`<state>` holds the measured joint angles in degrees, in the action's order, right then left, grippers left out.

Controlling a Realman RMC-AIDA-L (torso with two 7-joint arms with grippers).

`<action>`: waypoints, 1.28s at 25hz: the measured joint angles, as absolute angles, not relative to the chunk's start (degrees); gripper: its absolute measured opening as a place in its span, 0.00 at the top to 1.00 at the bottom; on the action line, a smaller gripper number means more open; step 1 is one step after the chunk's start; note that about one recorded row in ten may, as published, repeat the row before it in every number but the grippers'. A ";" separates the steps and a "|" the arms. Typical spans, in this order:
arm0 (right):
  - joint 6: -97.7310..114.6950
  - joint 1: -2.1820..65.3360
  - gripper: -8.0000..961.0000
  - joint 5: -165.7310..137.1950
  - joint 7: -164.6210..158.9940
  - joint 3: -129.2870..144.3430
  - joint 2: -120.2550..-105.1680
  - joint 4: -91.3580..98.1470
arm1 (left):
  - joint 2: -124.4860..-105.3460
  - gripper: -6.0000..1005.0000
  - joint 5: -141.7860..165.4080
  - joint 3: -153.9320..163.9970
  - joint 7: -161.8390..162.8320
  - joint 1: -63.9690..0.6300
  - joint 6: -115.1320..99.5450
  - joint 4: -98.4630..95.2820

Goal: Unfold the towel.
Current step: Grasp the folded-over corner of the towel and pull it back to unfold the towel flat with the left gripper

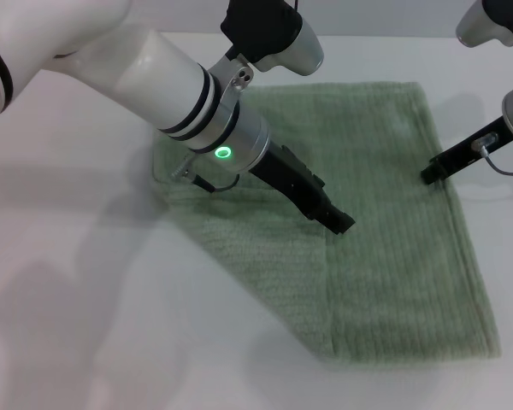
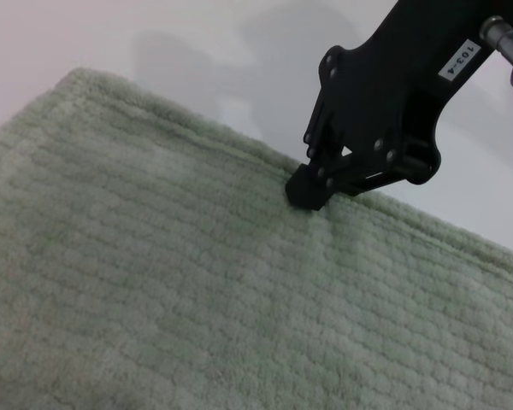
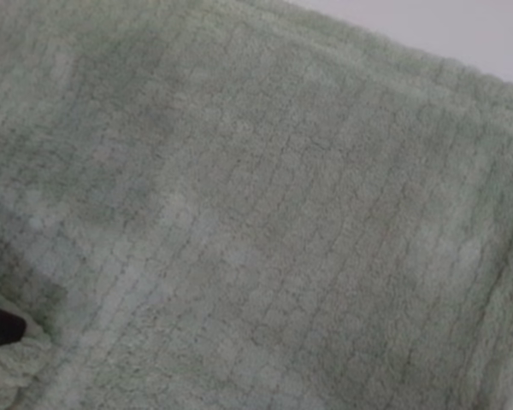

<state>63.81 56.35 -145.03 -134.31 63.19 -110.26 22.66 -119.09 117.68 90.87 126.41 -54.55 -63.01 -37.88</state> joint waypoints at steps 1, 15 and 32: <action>63.80 56.34 0.99 -145.03 -134.31 63.19 -110.31 22.64 | -119.09 0.20 117.58 90.88 126.43 -54.57 -62.90 -37.88; 63.82 56.41 0.99 -145.02 -134.30 63.19 -110.30 22.50 | -119.12 0.20 115.19 94.93 127.36 -54.58 -58.40 -37.20; 63.87 56.61 0.99 -145.03 -134.22 63.19 -110.30 22.50 | -119.18 0.20 115.25 98.54 126.84 -54.70 -53.88 -35.71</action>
<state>63.87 56.61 -145.03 -134.22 63.19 -110.30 22.50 -119.18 115.25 98.54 126.84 -54.70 -53.88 -35.71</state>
